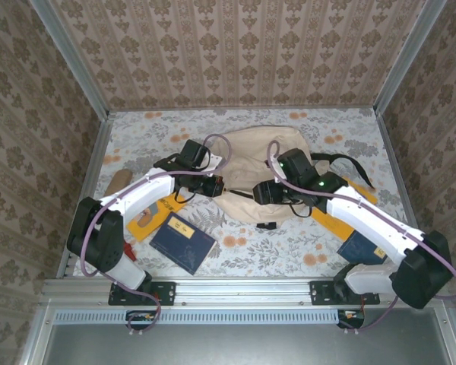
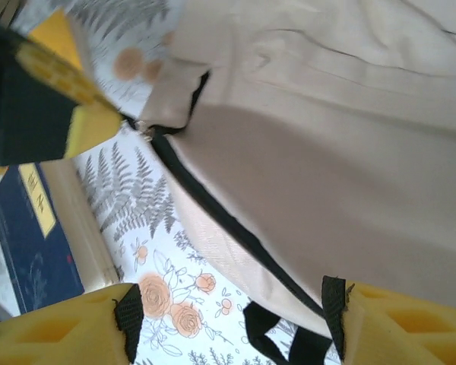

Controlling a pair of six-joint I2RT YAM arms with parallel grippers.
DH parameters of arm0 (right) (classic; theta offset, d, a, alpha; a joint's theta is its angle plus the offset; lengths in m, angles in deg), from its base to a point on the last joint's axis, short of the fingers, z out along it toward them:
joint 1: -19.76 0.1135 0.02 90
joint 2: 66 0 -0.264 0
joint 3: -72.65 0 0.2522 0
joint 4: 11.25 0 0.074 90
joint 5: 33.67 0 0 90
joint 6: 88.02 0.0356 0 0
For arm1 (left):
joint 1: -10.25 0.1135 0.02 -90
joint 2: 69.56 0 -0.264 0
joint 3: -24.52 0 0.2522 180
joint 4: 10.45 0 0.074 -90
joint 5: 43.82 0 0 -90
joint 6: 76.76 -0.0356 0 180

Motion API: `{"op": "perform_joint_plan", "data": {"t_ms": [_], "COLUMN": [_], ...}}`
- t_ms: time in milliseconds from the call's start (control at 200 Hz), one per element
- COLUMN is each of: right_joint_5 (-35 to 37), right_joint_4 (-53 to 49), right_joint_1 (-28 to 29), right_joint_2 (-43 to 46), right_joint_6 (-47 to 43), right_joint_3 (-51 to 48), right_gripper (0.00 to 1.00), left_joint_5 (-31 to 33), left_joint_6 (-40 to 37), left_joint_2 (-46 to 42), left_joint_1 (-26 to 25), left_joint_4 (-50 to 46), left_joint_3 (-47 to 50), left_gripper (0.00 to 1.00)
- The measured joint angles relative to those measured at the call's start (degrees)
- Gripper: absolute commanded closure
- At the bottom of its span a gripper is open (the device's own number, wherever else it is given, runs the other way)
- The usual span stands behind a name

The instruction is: Pack the student bag

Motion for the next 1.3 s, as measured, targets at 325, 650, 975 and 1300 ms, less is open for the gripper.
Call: {"op": "perform_joint_plan", "data": {"t_ms": [325, 650, 975, 1300], "right_joint_5": [-9.2, -12.7, -15.9, -19.4], "right_joint_4": [1.0, 1.8, 0.5, -0.7], "right_joint_1": [-0.1, -2.8, -4.2, -4.4], "right_joint_2": [-13.3, -22.0, -25.2, -25.4], "right_joint_6": [-16.3, -21.8, -24.4, -25.3], "right_joint_3": [7.5, 11.1, 13.0, 13.2], "right_gripper": [0.31, 0.42, 0.62, 0.89], "left_joint_5": [0.0, 0.2, 0.2, 0.2], "left_joint_6": [0.0, 0.0, 0.0, 0.0], "left_joint_2": [0.0, -0.2, -0.2, -0.2], "left_joint_1": [0.0, 0.0, 0.0, 0.2], "left_joint_4": [0.3, 1.0, 1.3, 1.7], "left_joint_3": [0.0, 0.4, 0.9, 0.9], "left_gripper": [1.00, 1.00, 1.00, 1.00]}}
